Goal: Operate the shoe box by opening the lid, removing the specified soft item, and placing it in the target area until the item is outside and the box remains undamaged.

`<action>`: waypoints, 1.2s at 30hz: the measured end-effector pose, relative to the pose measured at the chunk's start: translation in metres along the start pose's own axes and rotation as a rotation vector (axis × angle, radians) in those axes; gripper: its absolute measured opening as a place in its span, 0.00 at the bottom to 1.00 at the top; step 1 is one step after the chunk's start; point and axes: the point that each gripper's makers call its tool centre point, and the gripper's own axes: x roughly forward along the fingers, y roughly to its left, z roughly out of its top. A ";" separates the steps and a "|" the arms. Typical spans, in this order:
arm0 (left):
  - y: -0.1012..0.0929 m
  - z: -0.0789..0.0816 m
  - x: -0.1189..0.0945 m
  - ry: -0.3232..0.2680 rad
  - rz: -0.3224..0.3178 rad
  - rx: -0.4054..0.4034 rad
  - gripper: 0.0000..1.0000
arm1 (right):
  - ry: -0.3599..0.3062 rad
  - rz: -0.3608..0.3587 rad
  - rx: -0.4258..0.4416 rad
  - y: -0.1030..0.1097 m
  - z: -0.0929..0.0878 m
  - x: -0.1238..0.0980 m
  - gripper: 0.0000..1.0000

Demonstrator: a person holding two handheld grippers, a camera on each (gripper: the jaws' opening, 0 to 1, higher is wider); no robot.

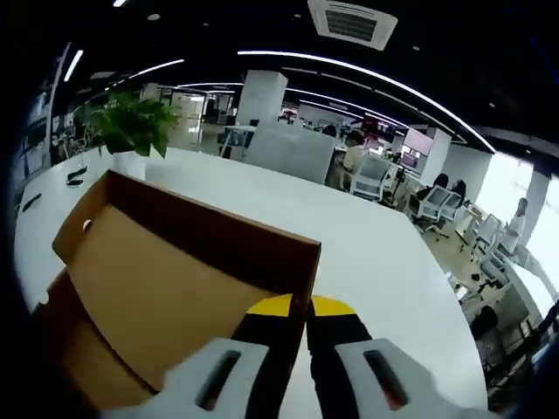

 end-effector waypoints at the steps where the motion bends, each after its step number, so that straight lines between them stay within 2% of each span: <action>1: 0.001 0.000 0.000 -0.001 0.000 -0.004 0.02 | -0.044 0.007 0.032 0.002 0.006 -0.006 0.02; 3: 0.001 0.000 0.000 0.001 0.001 -0.005 0.02 | -0.051 -0.001 0.020 0.001 0.006 -0.014 0.02; 4: 0.001 0.001 0.001 0.001 0.003 -0.007 0.02 | -0.087 0.002 0.037 0.002 0.011 -0.016 0.01; 8: 0.002 0.001 0.001 0.003 0.002 -0.011 0.02 | -0.111 -0.017 0.018 0.000 0.011 -0.022 0.01; 10: 0.002 0.001 0.001 0.004 0.000 -0.013 0.02 | -0.142 -0.016 0.069 -0.001 0.015 -0.024 0.01; 17: 0.001 0.001 0.000 -0.007 -0.011 0.014 0.02 | -0.195 -0.028 0.097 -0.007 0.012 -0.034 0.00; 20: 0.001 0.001 0.000 -0.009 -0.010 0.018 0.02 | -0.252 -0.041 0.118 -0.007 0.013 -0.046 0.00; 28: 0.005 -0.001 -0.001 -0.006 0.012 0.033 0.05 | -0.266 -0.040 0.111 -0.010 0.010 -0.056 0.00; 32: 0.007 -0.001 -0.001 -0.013 0.019 0.029 0.06 | -0.273 -0.073 0.084 -0.008 0.011 -0.057 0.00; 34: 0.006 0.000 -0.001 -0.025 0.039 0.040 0.06 | -0.310 -0.056 0.124 -0.006 0.013 -0.064 0.00; 36: 0.007 0.000 -0.001 -0.032 0.059 0.057 0.07 | -0.311 -0.053 0.120 -0.006 0.012 -0.069 0.00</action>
